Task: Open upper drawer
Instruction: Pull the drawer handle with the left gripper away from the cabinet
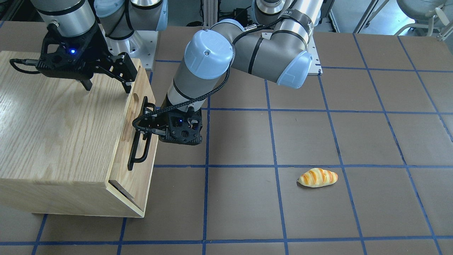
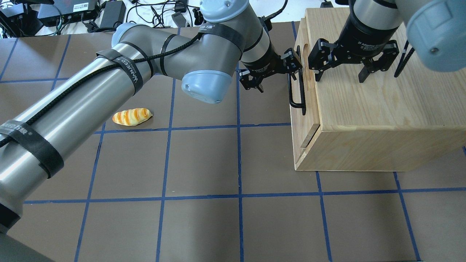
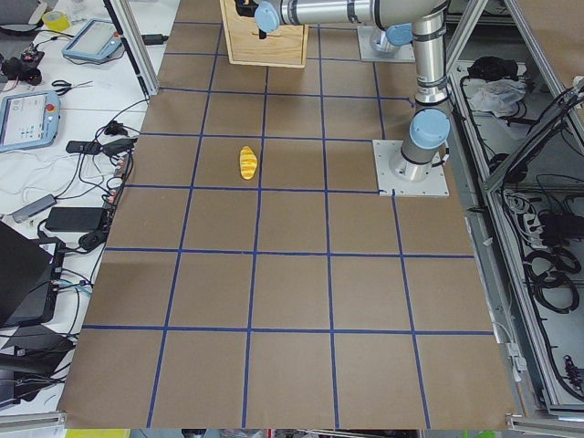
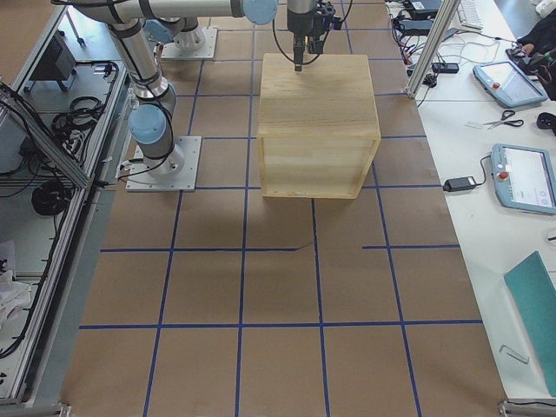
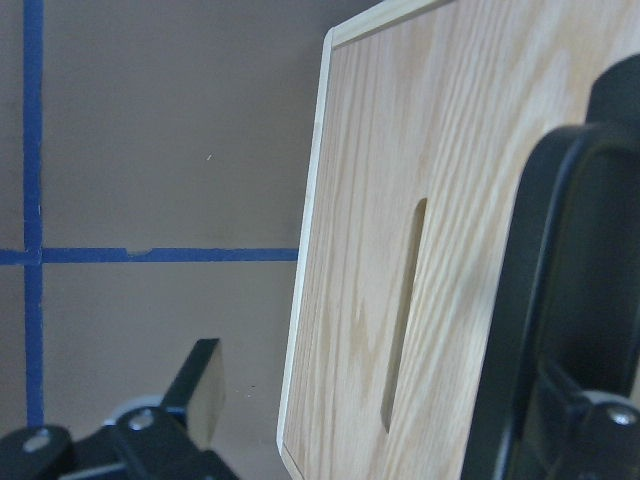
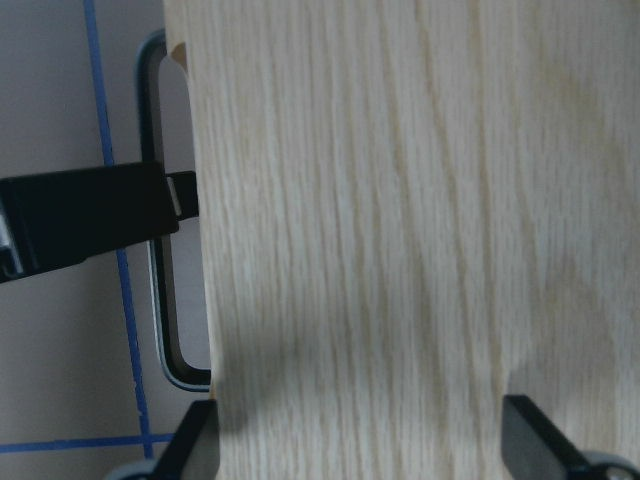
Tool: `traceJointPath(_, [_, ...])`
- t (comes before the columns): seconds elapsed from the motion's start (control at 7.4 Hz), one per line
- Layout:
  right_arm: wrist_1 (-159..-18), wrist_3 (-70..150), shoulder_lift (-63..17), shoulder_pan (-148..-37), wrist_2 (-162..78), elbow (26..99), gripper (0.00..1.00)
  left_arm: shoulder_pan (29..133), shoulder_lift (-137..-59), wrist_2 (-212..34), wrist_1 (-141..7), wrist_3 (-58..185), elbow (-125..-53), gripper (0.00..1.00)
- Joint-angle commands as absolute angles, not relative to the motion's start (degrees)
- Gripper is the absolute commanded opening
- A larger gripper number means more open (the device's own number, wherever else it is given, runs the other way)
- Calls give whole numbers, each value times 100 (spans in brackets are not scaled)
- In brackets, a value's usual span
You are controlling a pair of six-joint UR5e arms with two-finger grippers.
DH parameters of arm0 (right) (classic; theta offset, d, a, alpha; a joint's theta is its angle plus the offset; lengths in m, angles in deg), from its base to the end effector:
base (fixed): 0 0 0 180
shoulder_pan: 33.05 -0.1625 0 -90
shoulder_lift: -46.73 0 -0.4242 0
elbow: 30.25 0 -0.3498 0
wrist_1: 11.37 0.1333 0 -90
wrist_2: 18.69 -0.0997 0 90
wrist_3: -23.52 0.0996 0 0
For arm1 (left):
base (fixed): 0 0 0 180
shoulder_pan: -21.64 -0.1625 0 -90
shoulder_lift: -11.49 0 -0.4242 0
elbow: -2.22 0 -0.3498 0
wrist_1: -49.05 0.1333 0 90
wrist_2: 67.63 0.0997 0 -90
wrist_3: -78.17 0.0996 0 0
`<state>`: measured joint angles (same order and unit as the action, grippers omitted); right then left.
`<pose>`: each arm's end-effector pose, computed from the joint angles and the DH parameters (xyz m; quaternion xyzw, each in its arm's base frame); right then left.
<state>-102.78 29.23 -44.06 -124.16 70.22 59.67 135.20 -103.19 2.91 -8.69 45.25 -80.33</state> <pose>0.1438 -0.4448 0.4964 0.0399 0.9990 -0.0193 0.0107 -0.4052 -0.5127 0.3795 0.0577 -0.9757 0.0343 0.2086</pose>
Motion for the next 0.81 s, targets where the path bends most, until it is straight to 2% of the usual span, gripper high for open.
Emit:
traceJointPath(0.0, [-10278, 2923, -4406, -12410, 7017, 5967, 100, 13519, -10312, 478, -878, 4600, -8031, 100])
traceJointPath(0.68, [-10278, 2923, -4406, -12419, 7017, 5967, 100, 13466, -10251, 673, -1018, 4679, -8013, 100])
